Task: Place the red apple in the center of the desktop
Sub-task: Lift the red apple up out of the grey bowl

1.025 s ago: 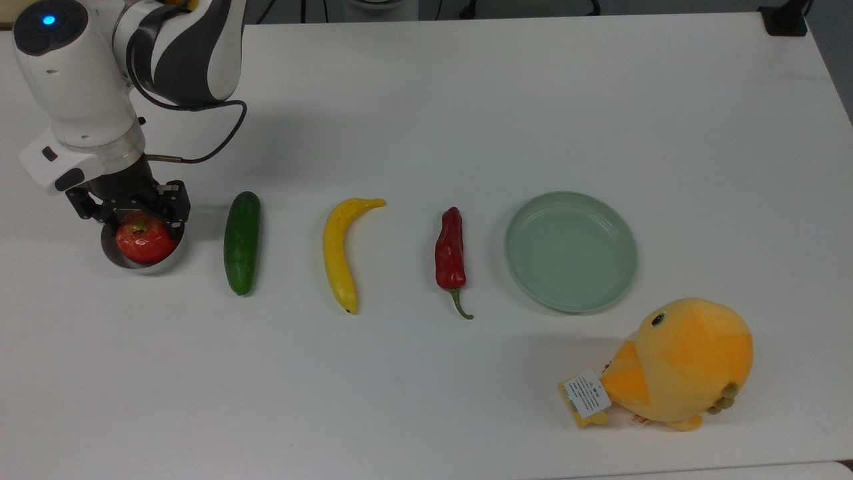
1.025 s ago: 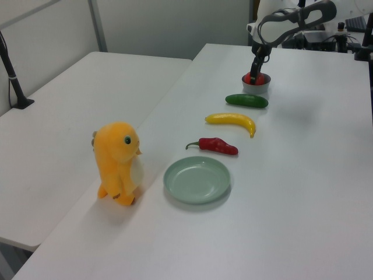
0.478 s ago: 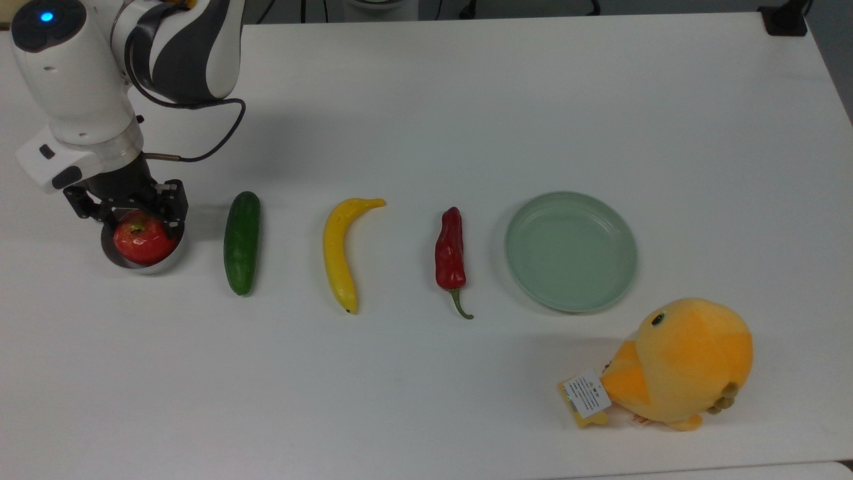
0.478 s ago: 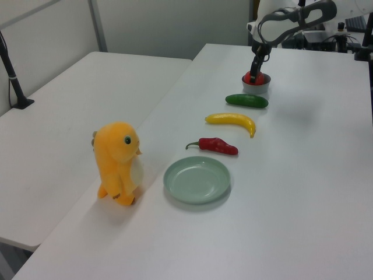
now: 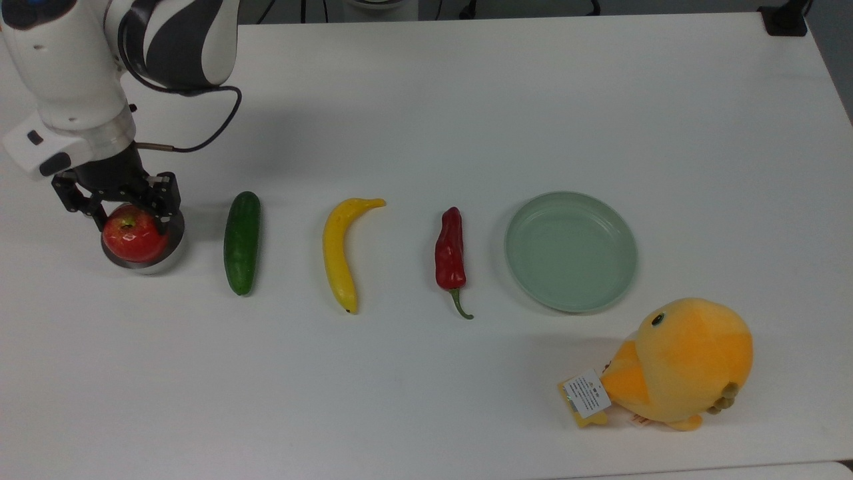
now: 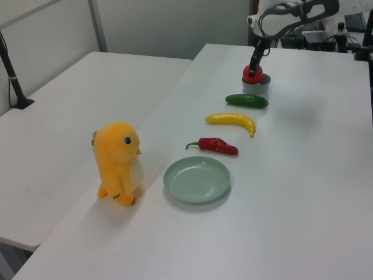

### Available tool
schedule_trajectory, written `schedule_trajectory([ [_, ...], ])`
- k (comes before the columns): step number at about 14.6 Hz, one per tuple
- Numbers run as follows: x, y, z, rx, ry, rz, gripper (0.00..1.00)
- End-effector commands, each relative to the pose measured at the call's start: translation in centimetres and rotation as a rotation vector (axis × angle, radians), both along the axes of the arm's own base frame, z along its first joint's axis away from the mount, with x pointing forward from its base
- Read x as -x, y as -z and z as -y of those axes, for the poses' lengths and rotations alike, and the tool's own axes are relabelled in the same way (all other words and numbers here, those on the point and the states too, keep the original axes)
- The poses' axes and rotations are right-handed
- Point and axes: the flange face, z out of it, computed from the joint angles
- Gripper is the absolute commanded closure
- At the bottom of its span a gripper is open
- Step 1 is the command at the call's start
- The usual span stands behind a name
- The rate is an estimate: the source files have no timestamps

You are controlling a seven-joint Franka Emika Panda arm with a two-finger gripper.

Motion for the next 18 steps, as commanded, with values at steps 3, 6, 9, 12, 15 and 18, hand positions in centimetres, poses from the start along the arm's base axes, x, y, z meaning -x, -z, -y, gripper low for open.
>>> schedule_trajectory([
  [3,2.5,-8.7,-2.5,-0.028,-0.03,-0.005,0.87],
  [6,4.9,-13.8,-5.4,-0.056,-0.075,-0.048,0.87],
  [9,9.1,-15.7,-10.0,-0.089,-0.134,-0.126,0.87],
  [12,13.6,-16.5,-14.2,-0.12,-0.192,-0.223,0.86],
  [15,17.4,-15.2,-18.1,-0.158,-0.251,-0.395,0.84],
  [18,19.8,-12.8,-20.3,-0.174,-0.278,-0.48,0.84],
])
